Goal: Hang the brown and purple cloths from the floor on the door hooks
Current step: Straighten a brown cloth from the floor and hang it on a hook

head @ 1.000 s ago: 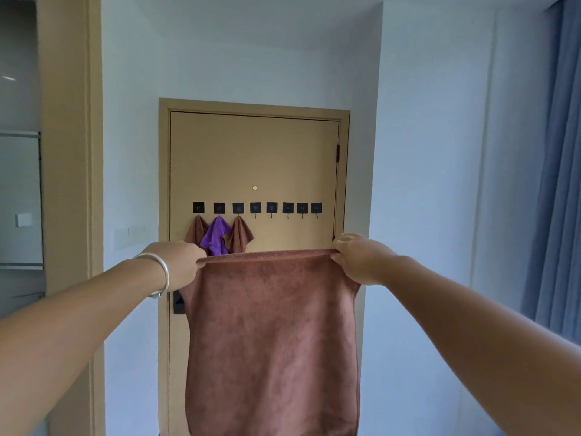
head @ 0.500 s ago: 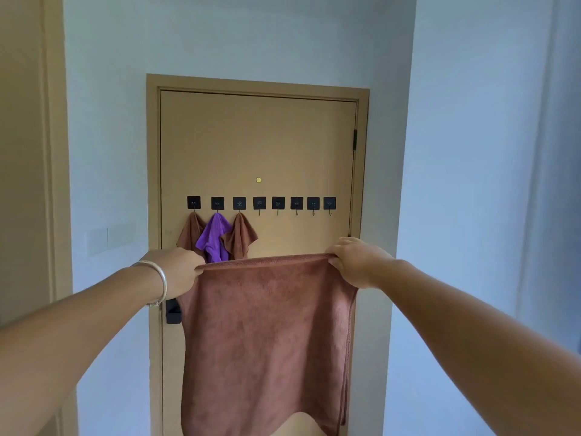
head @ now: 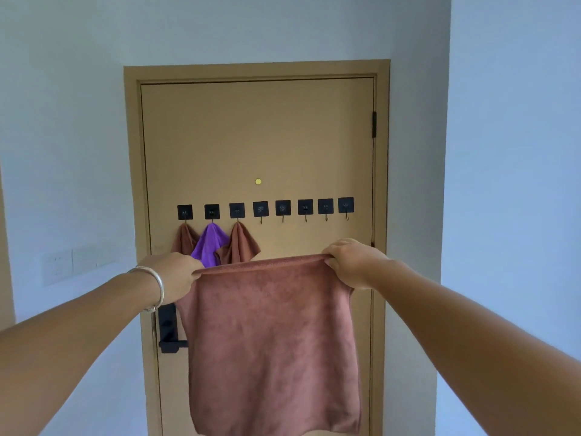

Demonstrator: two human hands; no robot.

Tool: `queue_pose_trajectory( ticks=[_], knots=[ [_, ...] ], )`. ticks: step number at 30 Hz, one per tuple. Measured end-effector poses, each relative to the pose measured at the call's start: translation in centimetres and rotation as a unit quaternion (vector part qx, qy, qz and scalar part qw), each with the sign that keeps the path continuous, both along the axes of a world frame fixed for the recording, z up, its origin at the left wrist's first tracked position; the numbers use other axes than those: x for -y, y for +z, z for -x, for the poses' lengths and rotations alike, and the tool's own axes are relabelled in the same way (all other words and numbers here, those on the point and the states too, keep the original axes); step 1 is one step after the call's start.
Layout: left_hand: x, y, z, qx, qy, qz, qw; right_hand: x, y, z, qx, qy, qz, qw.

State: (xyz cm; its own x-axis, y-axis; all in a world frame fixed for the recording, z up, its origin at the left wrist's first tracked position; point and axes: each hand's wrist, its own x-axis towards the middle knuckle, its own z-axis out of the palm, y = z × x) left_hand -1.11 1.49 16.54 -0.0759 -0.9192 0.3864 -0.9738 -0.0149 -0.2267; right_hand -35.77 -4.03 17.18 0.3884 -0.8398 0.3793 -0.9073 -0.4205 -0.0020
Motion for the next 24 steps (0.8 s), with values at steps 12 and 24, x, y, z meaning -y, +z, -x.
queue_pose_trajectory(
  ticks=[12,24],
  knots=[
    [16.3,-1.8,-4.2,-0.059,-0.05,0.003,0.997,15.8,-1.9,-4.1,-0.006,-0.022,-0.02,1.0],
    [34.0,-1.1,-11.5,-0.058,-0.113,0.038,0.991,31.9,-0.5,-12.0,-0.003,-0.062,0.003,0.998]
  ],
)
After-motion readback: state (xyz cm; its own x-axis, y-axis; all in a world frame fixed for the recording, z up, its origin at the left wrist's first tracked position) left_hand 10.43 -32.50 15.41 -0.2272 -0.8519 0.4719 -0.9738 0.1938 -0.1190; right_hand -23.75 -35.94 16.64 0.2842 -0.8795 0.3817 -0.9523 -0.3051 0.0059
